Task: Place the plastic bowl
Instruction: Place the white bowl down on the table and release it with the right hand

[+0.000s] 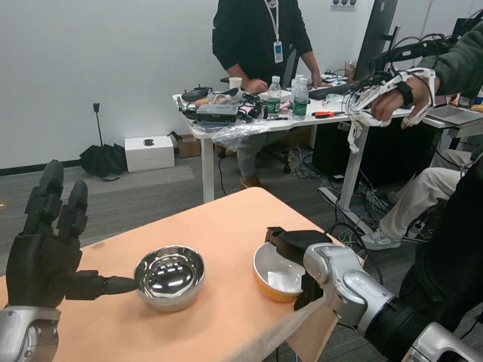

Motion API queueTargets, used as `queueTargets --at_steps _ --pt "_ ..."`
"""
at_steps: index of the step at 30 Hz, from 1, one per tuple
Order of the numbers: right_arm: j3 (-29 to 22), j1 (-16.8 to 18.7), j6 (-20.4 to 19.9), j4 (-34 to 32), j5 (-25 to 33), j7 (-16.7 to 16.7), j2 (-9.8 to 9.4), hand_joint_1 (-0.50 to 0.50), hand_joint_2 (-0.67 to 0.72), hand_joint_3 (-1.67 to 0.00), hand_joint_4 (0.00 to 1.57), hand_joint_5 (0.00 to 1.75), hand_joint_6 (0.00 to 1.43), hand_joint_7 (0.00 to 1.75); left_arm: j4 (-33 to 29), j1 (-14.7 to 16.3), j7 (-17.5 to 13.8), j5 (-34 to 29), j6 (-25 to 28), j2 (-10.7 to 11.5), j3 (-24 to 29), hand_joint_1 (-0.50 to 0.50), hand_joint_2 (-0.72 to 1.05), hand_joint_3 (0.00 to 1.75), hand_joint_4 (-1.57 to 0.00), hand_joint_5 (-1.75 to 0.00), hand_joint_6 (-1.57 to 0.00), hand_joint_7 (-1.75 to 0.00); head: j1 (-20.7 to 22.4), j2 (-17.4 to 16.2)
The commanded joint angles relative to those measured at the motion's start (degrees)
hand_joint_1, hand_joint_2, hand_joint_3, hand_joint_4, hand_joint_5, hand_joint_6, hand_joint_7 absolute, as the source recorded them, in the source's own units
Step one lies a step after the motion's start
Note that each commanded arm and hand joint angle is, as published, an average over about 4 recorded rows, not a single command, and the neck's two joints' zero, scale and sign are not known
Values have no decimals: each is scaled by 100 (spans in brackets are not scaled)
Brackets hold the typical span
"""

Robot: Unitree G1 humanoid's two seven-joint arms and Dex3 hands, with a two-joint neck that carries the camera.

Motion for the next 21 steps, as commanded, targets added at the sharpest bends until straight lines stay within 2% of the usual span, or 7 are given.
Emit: queueTargets --at_steps 1,5,8,12,15,18,21 --pt "-6 59 -98 275 21 -84 56 -46 -38 -119 10 119 1 122 28 -48 -12 -27 29 51 0 -50 7 4 0 0 0 0 31 -7" --pt "14 53 -190 380 23 -115 83 -46 -35 -111 5 70 0 84 28 -45 -12 -27 29 51 6 -50 7 9 0 0 0 0 36 -29" --pt "23 53 -203 393 19 -137 98 -46 -30 -103 3 41 0 70 33 -45 -12 -27 29 51 6 -50 7 9 0 0 0 -3 57 -85" --pt "10 53 -203 290 -49 -133 98 -46 -11 -46 1 5 0 52 46 -39 -12 -27 24 47 9 -50 7 9 0 0 0 0 61 -169" --pt "-74 68 -201 134 -60 -76 94 -46 30 -4 0 0 0 28 41 -34 -14 -31 29 49 9 -50 7 9 0 0 0 0 56 -199" --pt "-179 114 -195 -11 23 -45 80 -46 52 0 0 0 0 9 41 -32 -16 -31 29 47 6 -50 7 4 0 0 0 0 39 -216" --pt "-337 178 -197 -189 144 -23 80 -46 60 0 0 0 0 0 39 -37 -12 -35 24 49 6 -50 7 7 0 0 0 0 32 -234"
